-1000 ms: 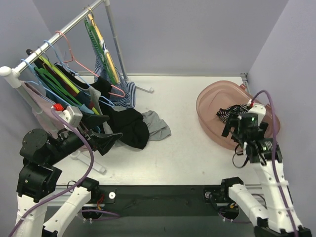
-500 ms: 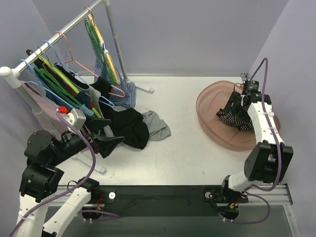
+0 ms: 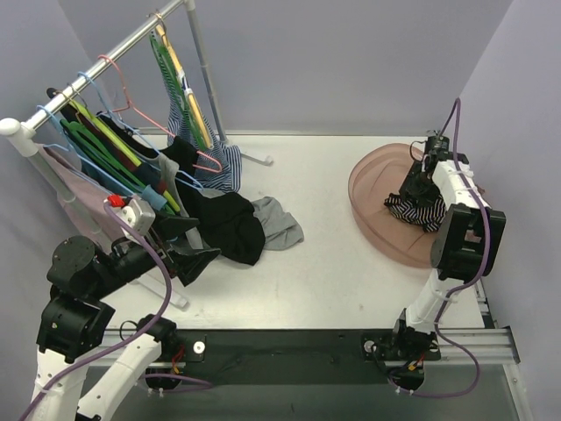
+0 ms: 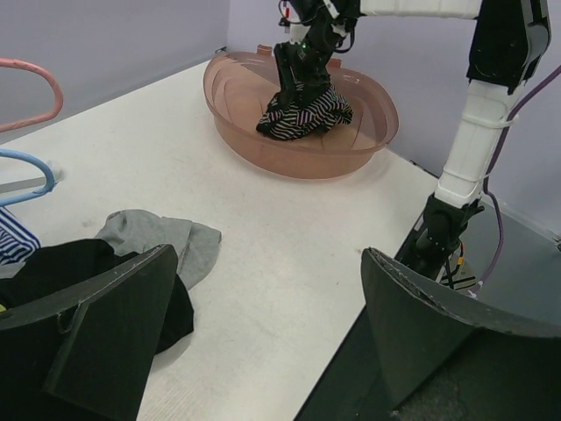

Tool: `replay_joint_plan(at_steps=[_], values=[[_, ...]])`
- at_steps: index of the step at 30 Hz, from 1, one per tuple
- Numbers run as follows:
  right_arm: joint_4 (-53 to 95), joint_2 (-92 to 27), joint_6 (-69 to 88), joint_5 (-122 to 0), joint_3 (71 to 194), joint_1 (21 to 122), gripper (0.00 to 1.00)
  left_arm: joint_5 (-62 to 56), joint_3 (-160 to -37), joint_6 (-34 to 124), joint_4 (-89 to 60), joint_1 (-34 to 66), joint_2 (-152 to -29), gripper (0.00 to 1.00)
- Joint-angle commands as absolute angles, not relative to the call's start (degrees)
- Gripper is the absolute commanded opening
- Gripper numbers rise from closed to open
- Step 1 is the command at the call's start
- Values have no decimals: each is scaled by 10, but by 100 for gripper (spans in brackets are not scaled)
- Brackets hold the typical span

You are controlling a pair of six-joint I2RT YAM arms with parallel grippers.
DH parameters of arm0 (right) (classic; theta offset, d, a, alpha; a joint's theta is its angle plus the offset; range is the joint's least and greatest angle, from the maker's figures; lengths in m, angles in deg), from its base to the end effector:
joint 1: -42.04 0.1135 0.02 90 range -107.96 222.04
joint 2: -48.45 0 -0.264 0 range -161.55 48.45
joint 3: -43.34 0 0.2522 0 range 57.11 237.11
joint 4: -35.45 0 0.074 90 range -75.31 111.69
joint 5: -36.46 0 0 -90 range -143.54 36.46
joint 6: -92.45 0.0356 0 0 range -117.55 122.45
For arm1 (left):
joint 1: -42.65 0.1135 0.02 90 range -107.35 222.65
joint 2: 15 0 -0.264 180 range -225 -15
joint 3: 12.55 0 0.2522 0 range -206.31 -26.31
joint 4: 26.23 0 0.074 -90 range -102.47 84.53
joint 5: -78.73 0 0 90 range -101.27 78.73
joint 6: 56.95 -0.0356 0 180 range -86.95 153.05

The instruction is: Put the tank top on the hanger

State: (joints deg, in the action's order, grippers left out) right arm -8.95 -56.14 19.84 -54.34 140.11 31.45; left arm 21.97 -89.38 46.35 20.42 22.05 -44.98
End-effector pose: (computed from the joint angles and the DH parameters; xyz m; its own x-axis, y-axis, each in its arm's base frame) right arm 0.3967 -0.0737 0.2481 -0.6890 0.4328 -0.5813 0.3995 0.8960 0.1936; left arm 0.0564 -0.0420 0.4298 -0.1826 -0.1369 -0.9736 0.7865 0.5739 -0.2282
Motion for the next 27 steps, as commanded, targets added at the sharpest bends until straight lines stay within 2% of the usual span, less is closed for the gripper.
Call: replay_joint_plan(at_steps=[1,2,3,5,11,16,21,27], values=[[-98,-583,191,-517,1420,305,39,220,-894,470,198,218,-447,97],[-99,-589,190,-518,1424,304,20,220,-901,471,201,218,-450,97],[-99,-593,188,-521,1427,304,9,218,-906,471,204,218,-450,97],[-96,-583,190,-526,1427,308,0,213,-916,469,218,218,-448,97],[-67,-414,178,-492,1365,369,0,211,-911,491,205,218,-437,97],[-83,-249,156,-453,1388,433,0,222,-915,504,173,218,-446,97],[-122,-193,140,-419,1537,511,0,232,-912,532,139,218,-464,97],[-155,-257,73,-376,1765,642,0,232,-902,562,107,218,-470,97]])
